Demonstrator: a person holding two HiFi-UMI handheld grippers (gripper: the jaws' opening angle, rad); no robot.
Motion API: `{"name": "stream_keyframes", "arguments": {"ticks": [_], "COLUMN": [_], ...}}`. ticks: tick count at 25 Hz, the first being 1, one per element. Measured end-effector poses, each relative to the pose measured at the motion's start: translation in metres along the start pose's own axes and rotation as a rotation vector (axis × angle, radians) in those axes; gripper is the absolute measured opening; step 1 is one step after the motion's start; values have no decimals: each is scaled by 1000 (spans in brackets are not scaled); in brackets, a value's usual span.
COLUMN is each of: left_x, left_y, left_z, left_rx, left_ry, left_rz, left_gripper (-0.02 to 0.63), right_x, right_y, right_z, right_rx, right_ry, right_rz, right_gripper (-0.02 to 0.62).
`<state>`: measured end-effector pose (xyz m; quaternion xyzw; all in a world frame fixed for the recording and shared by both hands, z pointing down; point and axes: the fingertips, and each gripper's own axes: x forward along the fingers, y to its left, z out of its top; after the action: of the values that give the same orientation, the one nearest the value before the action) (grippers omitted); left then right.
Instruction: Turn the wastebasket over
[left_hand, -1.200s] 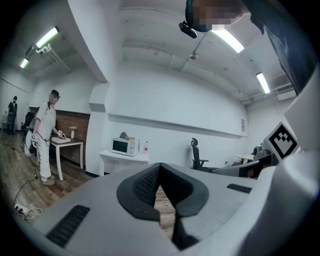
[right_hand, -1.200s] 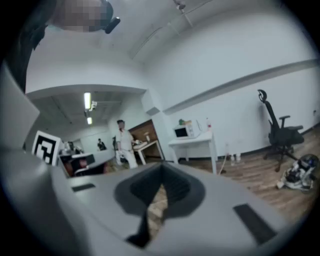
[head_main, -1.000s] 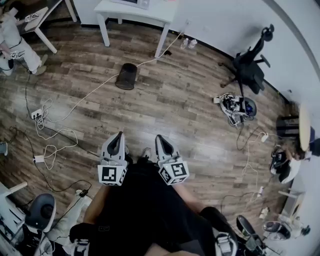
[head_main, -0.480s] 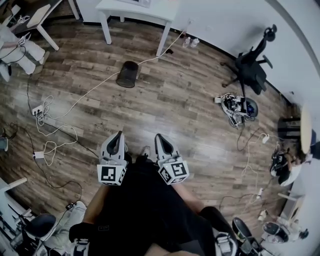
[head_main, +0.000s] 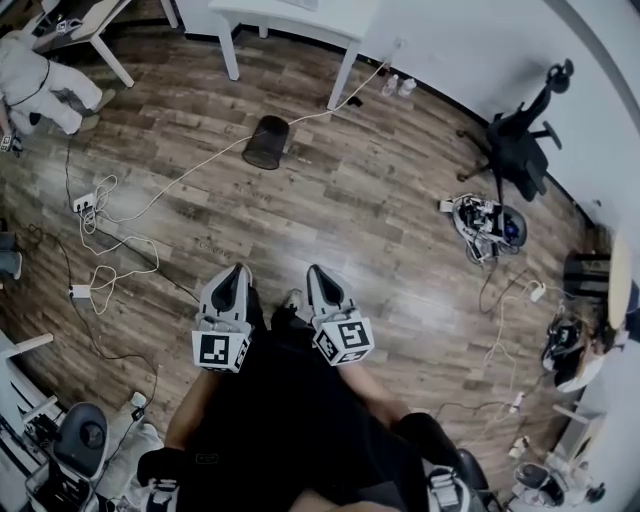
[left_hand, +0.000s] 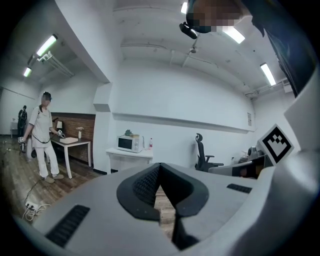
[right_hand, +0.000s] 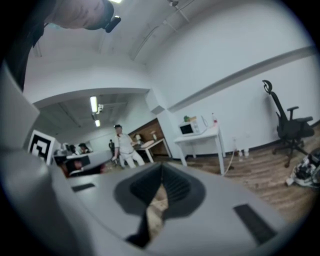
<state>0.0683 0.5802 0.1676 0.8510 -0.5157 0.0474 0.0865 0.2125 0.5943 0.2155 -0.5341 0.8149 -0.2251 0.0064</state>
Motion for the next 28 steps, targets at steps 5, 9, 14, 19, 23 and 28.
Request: {"name": "stream_keyframes", "arguments": {"ticks": [5, 9, 14, 19, 23, 28], "left_x": [10, 26, 65, 107, 142, 175], "left_y": [19, 42, 88, 146, 197, 256], "left_z": [-7, -9, 4, 16, 23, 30], "left_rx": [-1, 16, 6, -16, -25, -30], "left_ry": [10, 6, -10, 9, 25, 52], "left_rz": [22, 15, -3, -23, -52, -86], "left_gripper": [32, 31, 31, 31, 31, 31], "right_x": [20, 45, 95, 159, 222, 286], "right_y": [3, 4, 4, 13, 25, 36], "right_z": [-2, 1, 14, 19, 27, 38], "right_rx": [-9, -12, -3, 11, 22, 27], "right_ry": [17, 16, 15, 37, 41, 40], "right_rz": [21, 11, -26, -60, -82, -124], "right_gripper": [33, 33, 33, 33, 34, 34]}}
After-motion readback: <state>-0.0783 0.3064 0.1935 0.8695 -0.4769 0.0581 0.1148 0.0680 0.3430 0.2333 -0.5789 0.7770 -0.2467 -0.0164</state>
